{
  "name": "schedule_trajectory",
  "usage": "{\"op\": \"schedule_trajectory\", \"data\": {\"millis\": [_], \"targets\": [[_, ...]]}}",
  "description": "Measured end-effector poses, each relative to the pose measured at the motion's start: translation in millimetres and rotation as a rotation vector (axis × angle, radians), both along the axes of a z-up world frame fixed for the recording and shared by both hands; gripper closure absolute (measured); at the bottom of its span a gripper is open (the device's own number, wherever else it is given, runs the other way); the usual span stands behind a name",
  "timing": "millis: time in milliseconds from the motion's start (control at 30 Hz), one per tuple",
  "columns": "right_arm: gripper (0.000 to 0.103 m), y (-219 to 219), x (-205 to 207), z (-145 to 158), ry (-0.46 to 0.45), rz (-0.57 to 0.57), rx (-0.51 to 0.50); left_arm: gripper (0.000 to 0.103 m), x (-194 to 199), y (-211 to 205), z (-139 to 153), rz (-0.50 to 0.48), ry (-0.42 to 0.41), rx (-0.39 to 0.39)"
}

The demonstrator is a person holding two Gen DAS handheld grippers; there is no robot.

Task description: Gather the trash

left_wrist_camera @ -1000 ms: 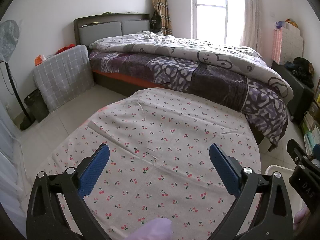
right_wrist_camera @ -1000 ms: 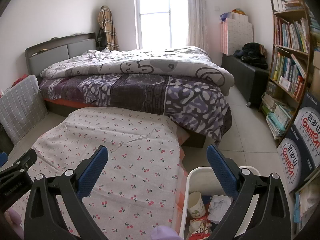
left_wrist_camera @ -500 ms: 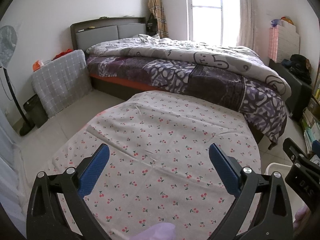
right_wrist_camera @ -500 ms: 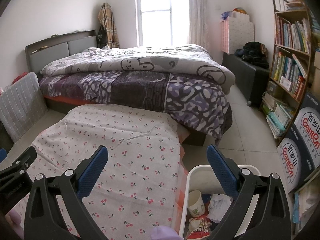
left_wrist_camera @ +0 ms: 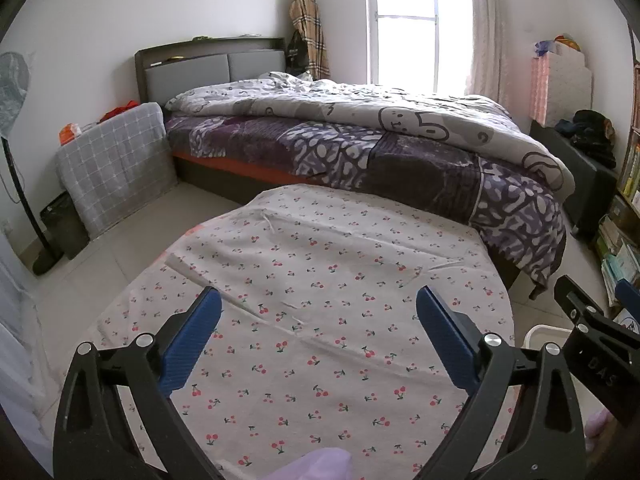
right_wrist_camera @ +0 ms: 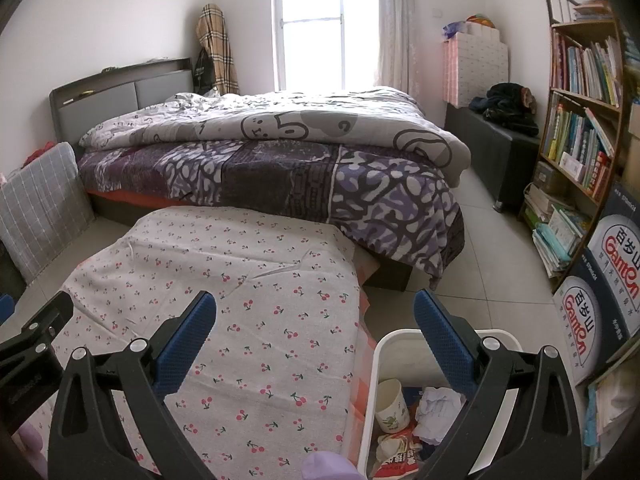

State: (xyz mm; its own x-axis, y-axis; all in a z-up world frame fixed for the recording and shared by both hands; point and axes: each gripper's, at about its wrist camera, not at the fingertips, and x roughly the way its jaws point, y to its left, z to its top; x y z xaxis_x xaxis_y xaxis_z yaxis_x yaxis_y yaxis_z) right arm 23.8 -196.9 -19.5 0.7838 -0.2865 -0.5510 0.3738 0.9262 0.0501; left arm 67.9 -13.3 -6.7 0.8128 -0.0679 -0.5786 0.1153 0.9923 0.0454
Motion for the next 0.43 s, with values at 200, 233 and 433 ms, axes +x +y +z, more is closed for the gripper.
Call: {"op": "schedule_trajectory", "data": {"millis": [200,233,433], "targets": [[0.007,-0.3,0.1,0.3,0.001,0.0,0.0,0.007,0.7,-1.7,-0.6,0.003,0.011,0.004],[0.007,-0.4,0.2,0.3,0.001,0.001,0.0,0.007,1.0,-1.1,-1.4,0.006,0.016,0.003],[0.007,-0.4,0.3,0.6,0.001,0.002,0.0,0.007,2.1,1.5,-2.9,0.017,0.028,-0.009]]}}
